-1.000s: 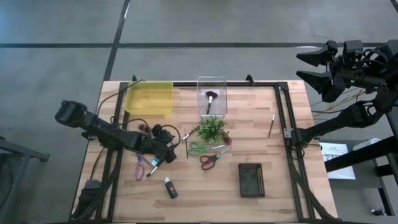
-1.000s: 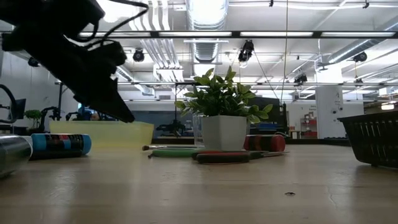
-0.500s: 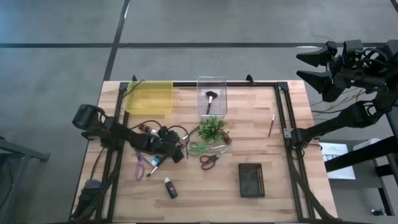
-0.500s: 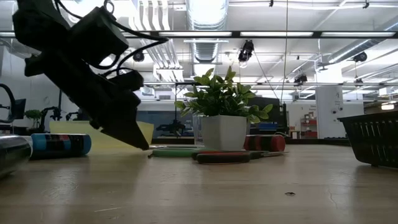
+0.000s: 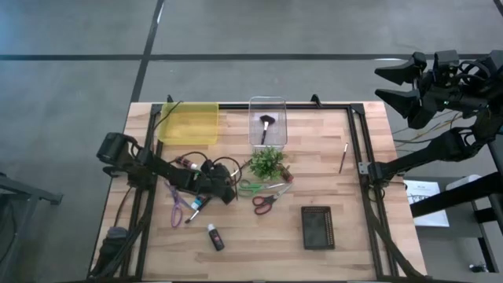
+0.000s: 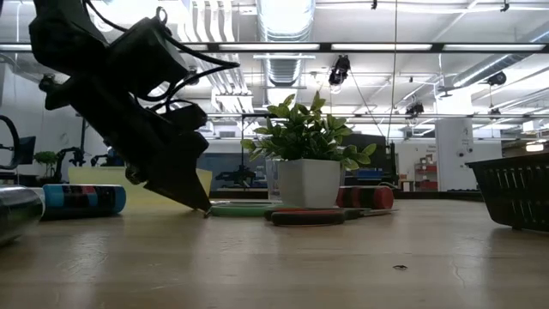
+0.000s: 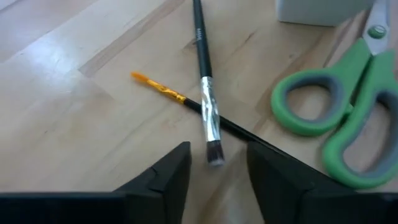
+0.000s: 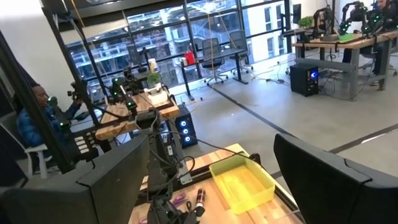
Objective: Pick & Place Paint Supplies
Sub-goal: Put the left eyeshadow brush into the transparent bin
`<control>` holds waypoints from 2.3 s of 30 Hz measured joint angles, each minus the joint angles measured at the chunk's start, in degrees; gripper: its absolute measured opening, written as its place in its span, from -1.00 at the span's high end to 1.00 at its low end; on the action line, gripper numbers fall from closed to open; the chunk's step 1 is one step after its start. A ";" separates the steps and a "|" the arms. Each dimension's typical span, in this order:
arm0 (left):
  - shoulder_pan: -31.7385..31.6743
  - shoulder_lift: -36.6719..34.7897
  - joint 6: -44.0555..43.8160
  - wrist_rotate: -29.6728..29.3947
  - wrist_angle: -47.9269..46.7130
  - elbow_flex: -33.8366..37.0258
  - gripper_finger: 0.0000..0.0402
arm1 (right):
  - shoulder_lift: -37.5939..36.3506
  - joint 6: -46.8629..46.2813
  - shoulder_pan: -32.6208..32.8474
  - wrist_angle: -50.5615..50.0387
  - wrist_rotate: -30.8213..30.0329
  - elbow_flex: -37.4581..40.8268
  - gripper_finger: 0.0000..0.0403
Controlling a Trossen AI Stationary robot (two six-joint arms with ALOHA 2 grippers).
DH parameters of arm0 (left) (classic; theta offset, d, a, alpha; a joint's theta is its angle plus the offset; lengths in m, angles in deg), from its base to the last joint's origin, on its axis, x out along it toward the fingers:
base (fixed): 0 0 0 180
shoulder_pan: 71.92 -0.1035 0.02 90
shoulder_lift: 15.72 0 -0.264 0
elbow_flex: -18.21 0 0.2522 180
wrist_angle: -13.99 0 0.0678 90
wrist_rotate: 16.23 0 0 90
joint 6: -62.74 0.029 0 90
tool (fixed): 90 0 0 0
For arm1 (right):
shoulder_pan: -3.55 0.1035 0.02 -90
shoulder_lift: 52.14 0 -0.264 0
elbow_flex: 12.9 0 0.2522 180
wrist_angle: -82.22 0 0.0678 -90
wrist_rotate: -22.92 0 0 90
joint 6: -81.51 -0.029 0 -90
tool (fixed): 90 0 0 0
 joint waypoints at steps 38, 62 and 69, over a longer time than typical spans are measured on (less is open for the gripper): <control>-2.80 -29.41 5.80 6.31 -30.48 -23.96 1.00 | 0.00 1.72 -0.01 -1.04 -0.11 0.00 -0.71; -25.62 9.80 1.46 16.44 -28.07 -49.45 1.00 | -0.02 2.16 -0.01 -1.50 0.02 0.00 -0.71; -25.82 9.88 -0.03 16.39 -27.01 -47.02 1.00 | -0.02 2.56 -0.01 -1.50 0.02 0.00 -0.71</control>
